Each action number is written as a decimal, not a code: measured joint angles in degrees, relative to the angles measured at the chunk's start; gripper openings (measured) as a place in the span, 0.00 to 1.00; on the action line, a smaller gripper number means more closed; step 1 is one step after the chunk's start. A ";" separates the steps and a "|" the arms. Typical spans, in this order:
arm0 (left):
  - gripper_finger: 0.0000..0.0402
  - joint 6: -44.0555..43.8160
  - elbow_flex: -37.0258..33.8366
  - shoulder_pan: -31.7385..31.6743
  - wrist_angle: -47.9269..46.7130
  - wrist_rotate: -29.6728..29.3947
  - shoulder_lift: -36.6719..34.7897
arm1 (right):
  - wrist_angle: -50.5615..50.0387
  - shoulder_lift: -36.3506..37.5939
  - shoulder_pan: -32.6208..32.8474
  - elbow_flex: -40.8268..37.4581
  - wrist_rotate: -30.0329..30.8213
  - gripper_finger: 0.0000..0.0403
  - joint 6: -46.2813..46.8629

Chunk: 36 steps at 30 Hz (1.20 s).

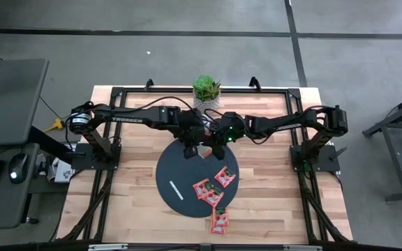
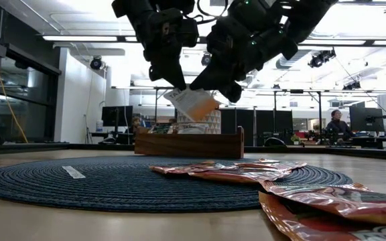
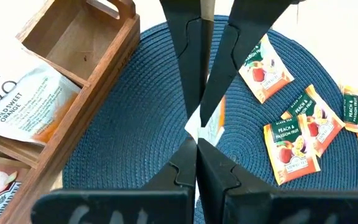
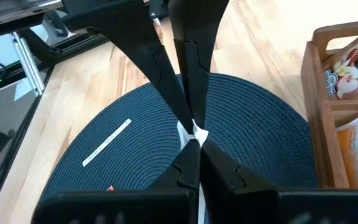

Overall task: Pick & Place Tea
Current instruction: Put the white tea bag into the middle section of the wooden organizer

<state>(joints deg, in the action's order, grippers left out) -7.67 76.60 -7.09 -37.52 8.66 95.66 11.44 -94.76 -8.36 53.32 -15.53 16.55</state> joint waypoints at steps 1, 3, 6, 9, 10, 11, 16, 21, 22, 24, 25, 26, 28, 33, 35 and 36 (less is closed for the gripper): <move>0.00 0.21 -0.02 0.00 0.03 -0.14 0.02 | 0.00 0.00 0.02 0.00 0.25 0.01 0.02; 0.00 1.10 -0.02 0.00 0.03 -0.60 0.02 | 0.00 0.00 0.02 0.00 1.23 0.00 0.28; 0.00 1.37 -0.02 0.00 0.03 -2.66 0.02 | 0.02 0.00 0.02 0.00 3.08 0.00 0.36; 0.01 1.44 -0.02 -0.01 0.01 -3.64 0.02 | 0.04 0.00 0.02 0.00 4.26 0.00 0.54; 0.03 1.45 -0.02 -0.02 0.01 -3.70 0.02 | 0.02 0.00 0.04 0.00 4.68 0.00 0.61; 0.04 1.47 -0.02 -0.04 0.00 -3.87 0.02 | 0.04 0.00 0.04 -0.04 5.22 0.00 0.73; 0.21 1.56 -0.02 -0.07 -2.06 -8.07 0.02 | -0.09 0.00 -0.03 -1.49 9.04 0.00 1.93; 0.36 1.47 -0.16 -0.07 -6.78 -13.80 0.02 | 1.06 0.00 -0.05 -1.75 13.89 0.00 2.88; 0.38 1.47 -0.48 -0.07 -6.56 -14.12 -0.12 | 2.08 0.00 -0.07 -1.75 15.16 0.00 2.89; 0.39 1.45 -2.28 -0.09 -5.82 -14.23 -1.81 | 3.91 0.00 -0.23 -1.75 17.95 0.00 2.98; 0.38 1.44 -3.34 -0.09 -4.63 -14.36 -2.98 | 4.43 0.00 -0.32 -1.75 19.45 0.00 3.26; 0.38 1.39 -4.54 -0.09 -2.52 -14.64 -4.22 | 4.77 0.00 -0.48 -1.75 20.96 0.00 3.43; 0.37 0.43 -8.03 -0.09 0.55 -15.37 -7.01 | 5.64 0.00 -0.93 -1.75 22.50 0.00 3.18; 0.32 -3.15 -18.02 -0.09 10.11 -15.75 -15.65 | 7.93 -0.01 -2.33 -1.75 26.51 0.00 2.69; 0.31 -5.37 -22.33 -0.09 13.10 -15.75 -18.96 | 9.87 -0.64 -3.10 -1.75 27.44 0.00 2.70; 0.30 -6.52 -24.39 -0.09 14.99 -15.72 -20.29 | 11.33 -1.09 -3.50 -1.73 27.36 0.00 2.84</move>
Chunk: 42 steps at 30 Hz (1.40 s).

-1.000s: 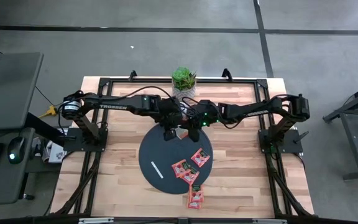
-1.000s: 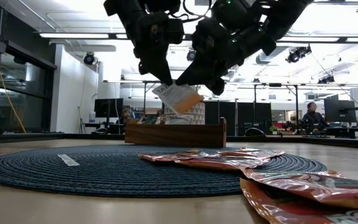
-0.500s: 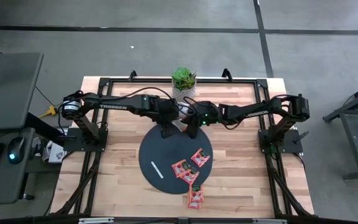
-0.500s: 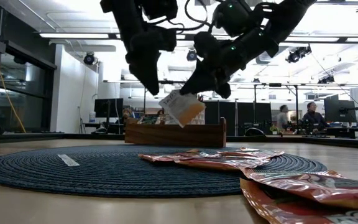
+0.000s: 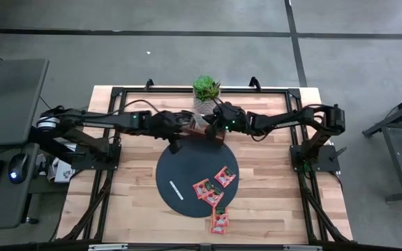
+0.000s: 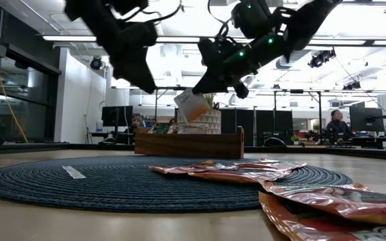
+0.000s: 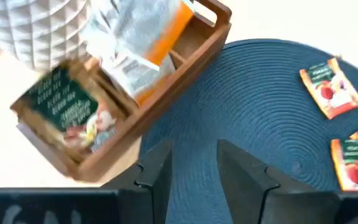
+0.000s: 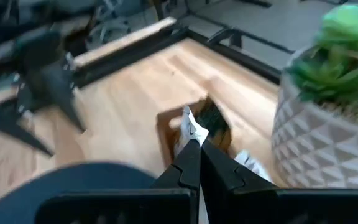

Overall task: Pick & Place Tea
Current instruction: Put the white tea bag into the middle section of the wooden organizer

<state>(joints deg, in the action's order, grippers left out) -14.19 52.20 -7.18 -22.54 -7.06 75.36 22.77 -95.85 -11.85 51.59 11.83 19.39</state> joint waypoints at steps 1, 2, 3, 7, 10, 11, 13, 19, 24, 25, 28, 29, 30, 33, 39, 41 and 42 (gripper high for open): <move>0.30 -1.16 -1.76 0.00 1.49 0.06 -1.14 | 1.34 -0.74 -0.33 0.00 -0.21 0.00 0.35; 0.29 -2.40 -3.43 0.00 3.41 0.30 -2.09 | 2.60 -1.49 -0.63 0.00 -0.35 0.00 1.09; 0.29 -3.50 -4.98 0.00 4.95 0.69 -3.09 | 3.37 -2.36 -0.81 0.00 -0.22 0.00 1.87; 0.29 -5.74 -8.88 0.02 7.26 1.42 -5.95 | 5.63 -5.79 -1.01 -0.02 0.78 0.00 3.99; 0.29 -6.23 -9.93 0.02 5.58 1.73 -6.31 | 7.04 -7.46 -1.01 0.00 1.37 0.00 5.99; 0.29 -6.21 -9.97 0.02 5.88 1.72 -6.33 | 7.26 -8.13 -0.99 0.00 1.48 0.00 6.21; 0.29 -6.19 -9.97 0.02 6.40 1.80 -6.48 | 7.65 -9.26 -0.99 0.00 2.17 0.00 6.93; 0.29 -6.16 -9.97 0.02 6.61 1.85 -6.44 | 8.40 -10.05 -0.99 0.00 5.76 0.00 9.18; 0.29 -6.07 -9.97 0.02 6.81 1.59 -6.44 | 7.09 -10.04 -0.88 0.00 3.95 0.00 9.76; 0.29 -6.07 -9.97 0.02 7.12 1.55 -6.44 | 6.16 -10.04 -0.71 0.00 3.91 0.00 10.44; 0.29 -6.08 -9.97 0.02 8.17 1.54 -6.44 | 5.41 -10.04 0.00 0.00 4.60 0.00 10.54; 0.29 -6.15 -9.97 0.02 8.61 1.52 -6.44 | 5.57 -10.04 0.04 0.00 4.69 0.00 10.56; 0.29 -6.21 -9.97 0.02 8.89 1.52 -6.44 | 5.65 -10.04 0.06 0.00 4.69 0.00 10.67; 0.29 -6.23 -9.97 0.02 9.76 1.36 -6.42 | 5.83 -10.34 0.02 0.00 6.71 0.00 10.81; 0.29 -6.29 -9.97 0.02 9.55 0.89 -6.42 | 5.60 -11.25 0.29 0.00 9.58 0.00 11.68; 0.29 -6.68 -9.97 0.02 9.54 0.89 -6.42 | 7.02 -12.19 0.73 0.04 10.67 0.00 11.93; 0.29 -6.69 -9.97 0.02 9.54 0.89 -6.42 | 7.33 -12.66 0.78 0.04 10.58 0.00 12.15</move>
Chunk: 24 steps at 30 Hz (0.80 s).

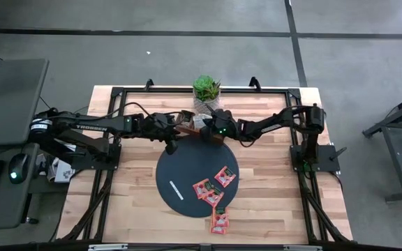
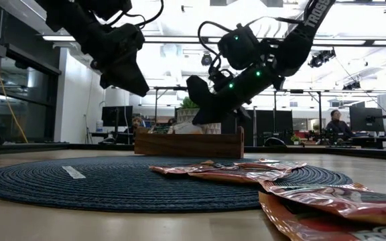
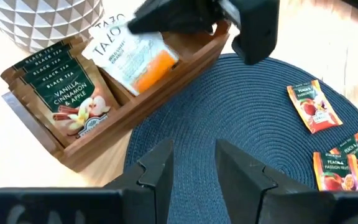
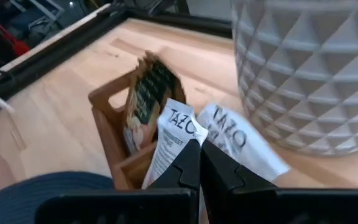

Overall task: Pick & Place Tea
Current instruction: Put the white tea bag into the middle section of the wooden organizer

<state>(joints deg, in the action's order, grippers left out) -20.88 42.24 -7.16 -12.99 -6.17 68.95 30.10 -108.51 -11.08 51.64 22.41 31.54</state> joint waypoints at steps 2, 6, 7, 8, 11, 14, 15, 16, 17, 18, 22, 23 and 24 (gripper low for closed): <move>0.29 -0.02 0.00 0.00 0.02 0.00 0.00 | 1.66 -1.55 0.27 0.01 -0.81 0.00 1.03; 0.29 -0.04 0.00 0.00 -0.05 0.02 0.00 | 1.82 -2.38 1.82 0.07 1.83 0.00 2.62; 0.29 -0.04 0.00 0.00 -0.11 -0.12 0.00 | 1.82 -2.38 2.32 0.07 3.14 0.00 2.60; 0.29 -0.05 0.00 0.00 -0.08 -0.34 0.00 | 1.82 -2.36 2.68 0.07 4.26 0.00 2.53; 0.29 -0.13 0.00 0.00 -0.09 -0.64 0.00 | 1.89 -1.92 3.07 0.07 4.16 0.00 1.53; 0.29 -0.15 0.00 0.00 -0.11 -1.07 0.00 | 1.13 -1.77 2.98 0.07 2.37 0.00 0.04; 0.29 -0.15 0.00 0.00 -0.15 -1.40 0.00 | 1.07 -1.76 2.96 0.07 1.87 0.00 -0.31; 0.29 -0.15 0.00 0.00 -0.15 -1.78 0.00 | 1.06 -1.72 2.96 0.07 1.51 0.00 -0.66; 0.29 -0.15 0.00 0.00 -0.15 -2.10 0.00 | 0.91 -1.43 2.99 0.07 1.23 0.00 -0.83; 0.29 -0.15 0.00 0.00 -0.16 -2.28 0.00 | 0.45 -1.02 3.00 0.06 1.12 0.00 -1.10; 0.29 -0.08 0.00 0.00 -0.17 -2.40 0.00 | -0.24 1.32 2.92 0.04 0.89 0.00 -4.69; 0.29 -0.04 0.00 0.00 -0.17 -2.40 0.00 | -0.68 2.08 2.79 0.04 0.86 0.00 -5.55; 0.29 -0.04 0.00 0.00 -0.17 -2.40 0.00 | -1.27 2.90 2.62 0.04 0.88 0.00 -6.43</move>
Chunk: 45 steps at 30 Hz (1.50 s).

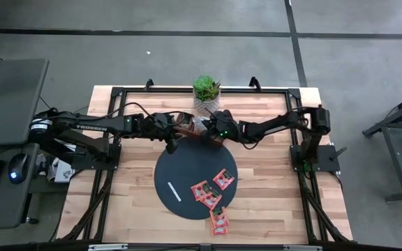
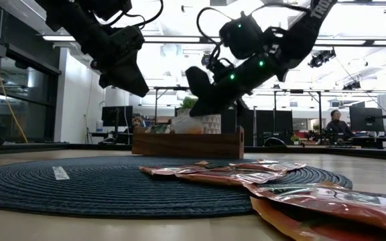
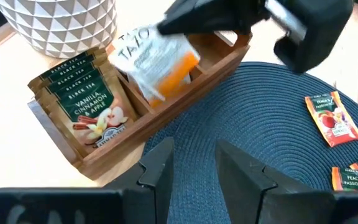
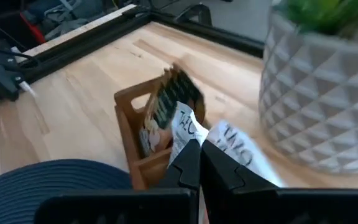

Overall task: Pick & Place Tea
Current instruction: Put the white tea bag into the middle section of the wooden organizer

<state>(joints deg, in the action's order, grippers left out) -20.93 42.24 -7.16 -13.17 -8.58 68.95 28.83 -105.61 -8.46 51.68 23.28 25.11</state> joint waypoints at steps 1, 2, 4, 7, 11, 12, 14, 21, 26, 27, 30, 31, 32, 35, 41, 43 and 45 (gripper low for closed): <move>0.29 0.00 0.00 0.00 0.01 -0.02 0.00 | -1.02 0.81 -0.16 0.00 -0.02 0.00 -0.78; 0.29 0.00 0.00 0.00 0.02 -0.10 0.00 | -2.31 1.37 -0.19 0.02 0.11 0.00 -1.32; 0.29 0.00 0.00 0.00 0.03 -0.17 0.04 | -4.40 2.05 -0.23 0.02 0.45 0.00 -1.60; 0.29 0.02 0.00 0.00 0.11 -0.99 0.04 | -5.64 2.09 -0.17 0.00 -0.01 0.00 -1.57; 0.29 0.01 0.02 0.00 0.11 -1.52 0.04 | -5.56 1.87 -0.17 0.00 -0.26 0.00 -0.76; 0.29 0.00 0.02 0.00 0.12 -1.58 0.04 | -5.54 1.85 -0.18 0.00 -0.23 0.00 -0.67; 0.29 -0.01 0.01 0.00 0.11 -1.64 0.04 | -5.26 1.85 -0.26 0.00 0.14 0.00 -0.58; 0.29 -0.37 0.02 0.00 0.13 -1.64 0.04 | -3.03 -0.35 -0.95 0.00 -0.70 0.00 3.28; 0.29 -0.38 0.02 0.00 0.04 -1.64 0.04 | 0.45 -2.02 -0.89 0.00 0.20 0.00 5.03; 0.29 -0.39 0.02 0.00 0.04 -1.63 0.04 | 0.95 -2.11 -0.89 0.00 0.15 0.00 5.02; 0.29 -0.39 0.02 0.00 -0.11 -1.62 0.04 | 0.96 -2.13 -0.89 0.00 -0.08 0.00 4.96; 0.29 -0.39 0.02 0.00 -0.23 -1.63 0.04 | 0.95 -2.13 -0.89 0.00 -0.10 0.00 4.96; 0.29 -0.39 0.02 0.00 -0.26 -1.62 0.04 | 0.92 -2.13 -0.89 0.00 -0.22 0.00 4.96; 0.29 -0.39 0.02 0.00 -0.26 -1.62 0.04 | 0.78 -2.13 -0.89 0.00 -1.18 0.00 5.78; 0.29 -0.39 0.04 0.00 -0.24 -1.62 0.04 | 1.36 -2.13 -1.00 0.00 -1.13 0.00 6.40; 0.29 -0.39 0.04 0.00 -0.24 -1.62 0.04 | 1.38 -2.13 -1.02 0.00 -0.95 0.00 6.44; 0.29 -0.39 0.04 0.00 -0.24 -1.60 0.04 | 1.15 -2.13 -0.90 0.00 0.29 0.00 7.04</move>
<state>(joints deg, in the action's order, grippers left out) -21.32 42.28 -7.16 -13.41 -10.17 68.99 29.99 -107.74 -9.36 51.68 23.58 32.14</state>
